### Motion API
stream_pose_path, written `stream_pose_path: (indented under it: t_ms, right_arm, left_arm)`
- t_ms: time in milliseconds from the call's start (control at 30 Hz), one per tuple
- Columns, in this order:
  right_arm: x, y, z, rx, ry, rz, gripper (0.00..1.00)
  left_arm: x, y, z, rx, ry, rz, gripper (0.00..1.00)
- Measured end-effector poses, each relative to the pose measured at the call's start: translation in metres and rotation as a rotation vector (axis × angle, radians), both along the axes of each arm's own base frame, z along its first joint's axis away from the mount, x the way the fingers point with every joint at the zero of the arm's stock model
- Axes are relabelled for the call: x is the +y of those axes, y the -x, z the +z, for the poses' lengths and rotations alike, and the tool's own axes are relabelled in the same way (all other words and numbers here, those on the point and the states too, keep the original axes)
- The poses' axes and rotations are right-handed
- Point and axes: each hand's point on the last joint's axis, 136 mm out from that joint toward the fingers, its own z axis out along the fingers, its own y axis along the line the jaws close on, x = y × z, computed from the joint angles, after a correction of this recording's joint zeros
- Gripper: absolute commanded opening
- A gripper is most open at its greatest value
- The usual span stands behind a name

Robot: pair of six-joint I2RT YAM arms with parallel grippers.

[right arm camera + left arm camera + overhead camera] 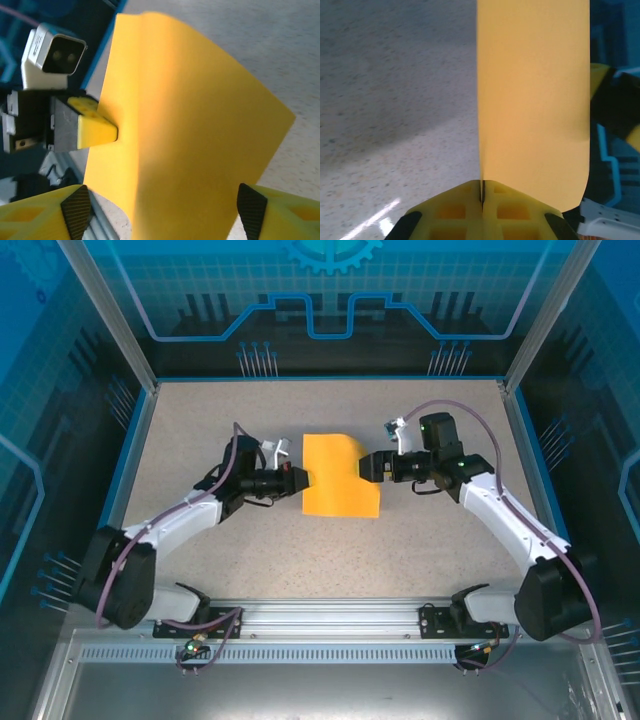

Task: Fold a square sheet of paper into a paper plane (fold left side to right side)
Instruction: Place a square sheet of paper at the center of the table.

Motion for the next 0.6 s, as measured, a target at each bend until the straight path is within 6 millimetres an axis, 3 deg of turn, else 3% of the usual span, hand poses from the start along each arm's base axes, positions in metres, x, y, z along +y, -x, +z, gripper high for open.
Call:
stream_pose_path:
  t_ms: [167, 333, 500, 600]
  right_arm:
    - [-0.01, -0.01, -0.041, 0.066, 0.089, -0.059, 0.9]
    - [-0.006, -0.019, -0.087, 0.181, 0.107, -0.076, 0.63]
    - [0.006, -0.022, -0.126, 0.282, 0.12, -0.076, 0.46]
    - [0.015, -0.019, -0.146, 0.332, 0.138, -0.061, 0.42]
  left_arm:
    - [0.005, -0.009, -0.055, 0.105, -0.121, 0.019, 0.0]
    - [0.009, -0.017, -0.096, 0.184, -0.215, 0.015, 0.01]
    - [0.015, -0.016, -0.107, 0.202, -0.265, 0.021, 0.03]
    - [0.017, -0.015, -0.109, 0.203, -0.278, 0.018, 0.04]
